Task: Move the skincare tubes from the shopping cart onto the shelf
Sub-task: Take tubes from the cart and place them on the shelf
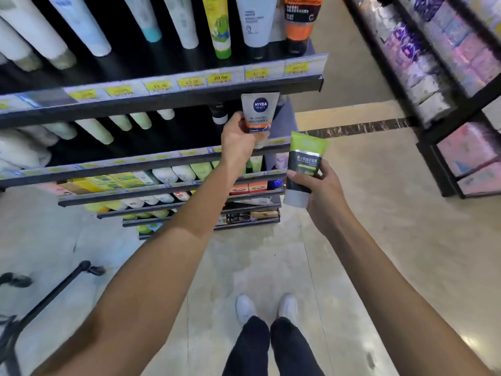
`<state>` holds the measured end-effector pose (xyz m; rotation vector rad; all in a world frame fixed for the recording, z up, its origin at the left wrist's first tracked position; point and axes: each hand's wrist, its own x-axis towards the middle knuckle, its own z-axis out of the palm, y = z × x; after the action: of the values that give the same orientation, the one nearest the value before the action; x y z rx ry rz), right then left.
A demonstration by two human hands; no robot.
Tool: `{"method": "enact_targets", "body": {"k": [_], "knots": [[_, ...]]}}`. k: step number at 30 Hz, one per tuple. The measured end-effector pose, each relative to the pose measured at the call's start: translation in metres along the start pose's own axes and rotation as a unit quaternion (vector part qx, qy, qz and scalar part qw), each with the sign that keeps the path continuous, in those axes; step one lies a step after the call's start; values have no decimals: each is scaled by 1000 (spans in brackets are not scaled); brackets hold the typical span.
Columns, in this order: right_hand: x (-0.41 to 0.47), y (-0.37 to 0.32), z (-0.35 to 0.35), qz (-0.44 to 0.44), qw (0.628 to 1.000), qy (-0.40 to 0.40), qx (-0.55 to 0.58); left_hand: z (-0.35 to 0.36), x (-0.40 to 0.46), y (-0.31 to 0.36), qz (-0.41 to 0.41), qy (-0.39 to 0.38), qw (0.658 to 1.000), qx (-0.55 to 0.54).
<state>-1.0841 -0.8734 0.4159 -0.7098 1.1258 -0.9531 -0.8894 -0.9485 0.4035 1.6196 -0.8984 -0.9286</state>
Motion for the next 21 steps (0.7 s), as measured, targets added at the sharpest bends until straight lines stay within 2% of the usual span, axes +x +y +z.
{"method": "enact_targets", "body": {"k": [4,10,17,21], "knots": [[13,7,-10,9,1000,-7,-6,14,29,-16,16,23,996,83],[18,16,-25,18,1000,-16,-20,17,65,-29,41,27,996,75],[26,24,-34,21,1000,-13,-16,33,104,-40,19,35,984,171],[28,25,-38,23,999,-14,-19,39,118,-47,24,48,982,182]]}}
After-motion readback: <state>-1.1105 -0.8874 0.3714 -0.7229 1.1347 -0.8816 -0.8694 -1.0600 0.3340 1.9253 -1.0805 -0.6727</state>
